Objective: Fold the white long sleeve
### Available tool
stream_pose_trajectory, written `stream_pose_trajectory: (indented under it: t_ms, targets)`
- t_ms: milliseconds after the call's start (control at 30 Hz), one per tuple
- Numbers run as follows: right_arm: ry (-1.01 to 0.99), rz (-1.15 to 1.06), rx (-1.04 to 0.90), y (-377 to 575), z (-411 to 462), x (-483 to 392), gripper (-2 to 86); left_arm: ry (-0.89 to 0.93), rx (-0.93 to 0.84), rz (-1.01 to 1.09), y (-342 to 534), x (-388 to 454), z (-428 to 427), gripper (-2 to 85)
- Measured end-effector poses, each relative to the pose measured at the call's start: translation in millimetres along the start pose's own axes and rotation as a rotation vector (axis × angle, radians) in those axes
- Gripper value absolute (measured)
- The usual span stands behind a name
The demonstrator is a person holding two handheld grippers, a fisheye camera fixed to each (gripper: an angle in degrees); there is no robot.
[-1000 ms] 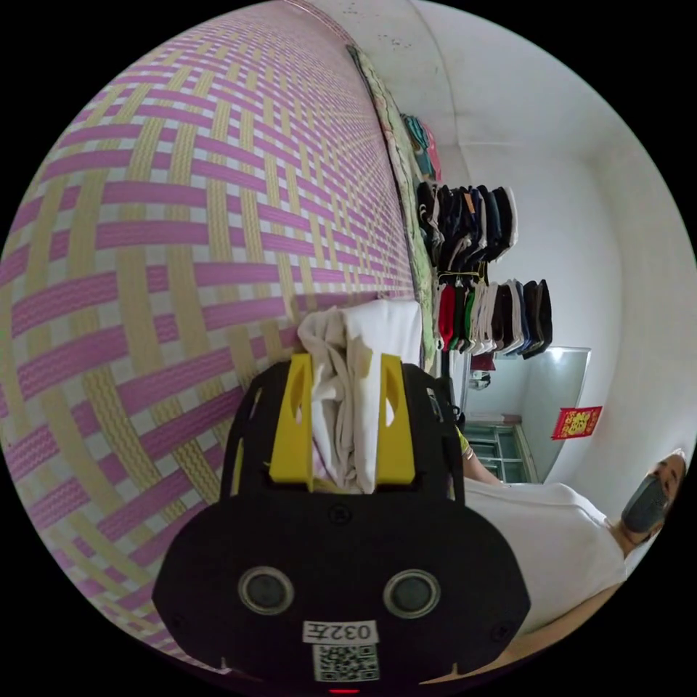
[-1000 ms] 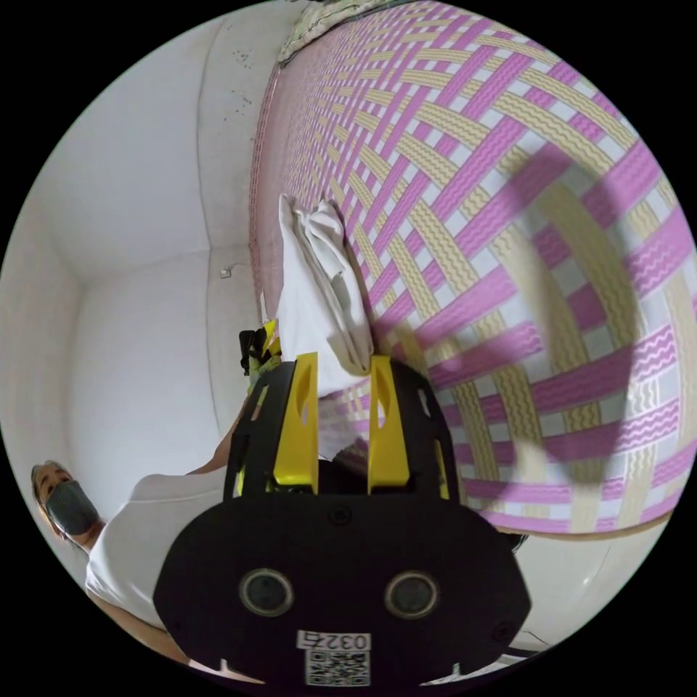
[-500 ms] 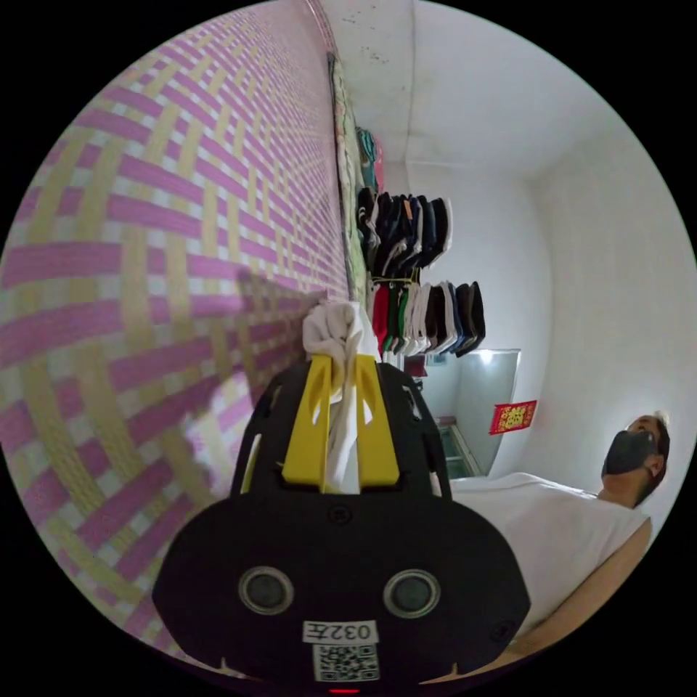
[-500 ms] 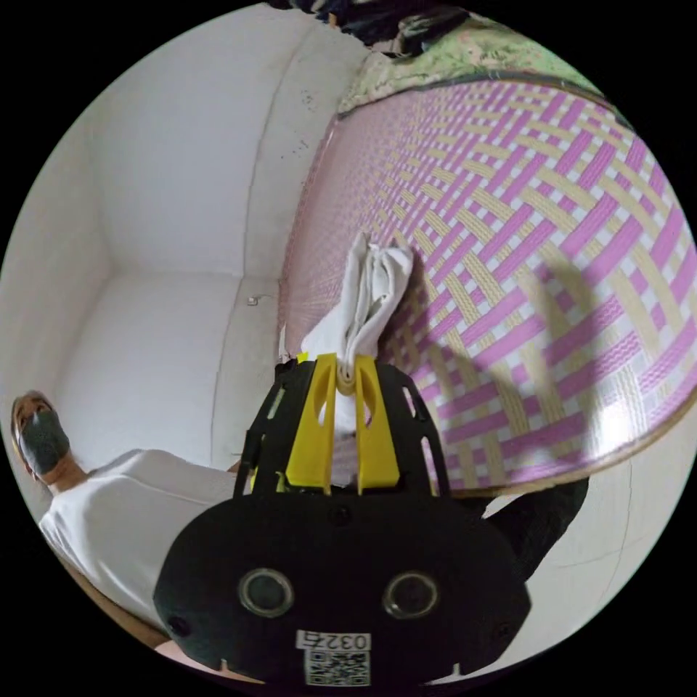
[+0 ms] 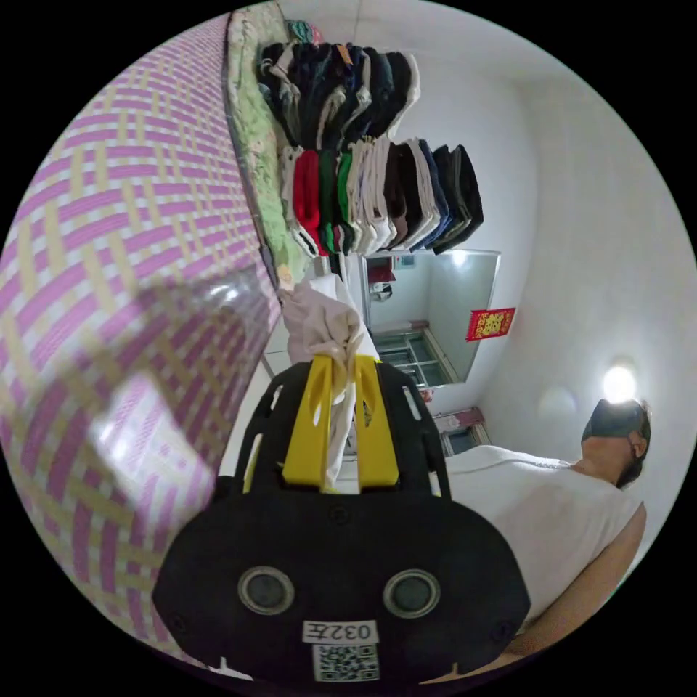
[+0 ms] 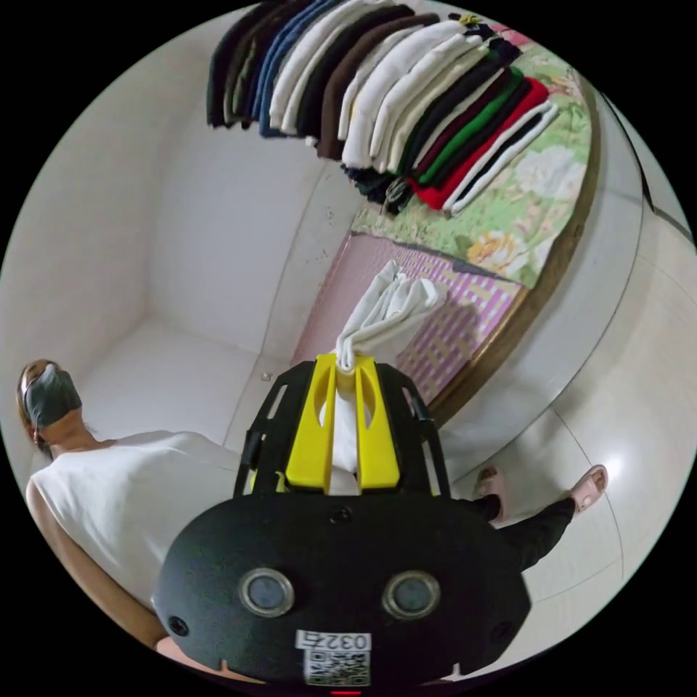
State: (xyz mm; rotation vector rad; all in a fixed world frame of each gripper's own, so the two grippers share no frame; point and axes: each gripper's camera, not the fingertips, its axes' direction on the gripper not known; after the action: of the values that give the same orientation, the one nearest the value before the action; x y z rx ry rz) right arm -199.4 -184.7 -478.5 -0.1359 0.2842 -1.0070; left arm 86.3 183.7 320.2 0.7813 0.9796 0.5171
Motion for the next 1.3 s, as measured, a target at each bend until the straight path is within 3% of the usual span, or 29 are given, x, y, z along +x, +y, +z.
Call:
stream_pose_trajectory:
  t_ms: [333, 533, 800, 900, 1033, 1300]
  targets:
    - [-0.033, -0.208, 0.215, -18, -226, 29, 4.6, 0.148, -0.097, 0.129, -130, 101, 191, 4.7]
    - [-0.036, -0.419, 0.202, -71, -314, -11, 4.6, 0.259, -0.158, 0.29, -218, 208, 236, 1.8]
    - [-0.132, -0.681, 0.205, -170, -376, -112, 4.7, 0.355, -0.208, 0.58, -354, 410, 217, 1.1]
    - [-0.175, -0.724, 0.225, -216, -382, -150, 4.7, 0.36, -0.14, 0.637, -412, 477, 189, 0.8]
    - [-0.171, -0.774, 0.257, -288, -379, -201, 4.7, 0.441, -0.069, 0.63, -501, 544, 149, -0.5]
    - [-0.232, -0.684, 0.279, -425, -354, -230, 4.7, 0.316, 0.113, 0.528, -647, 593, 74, -1.3]
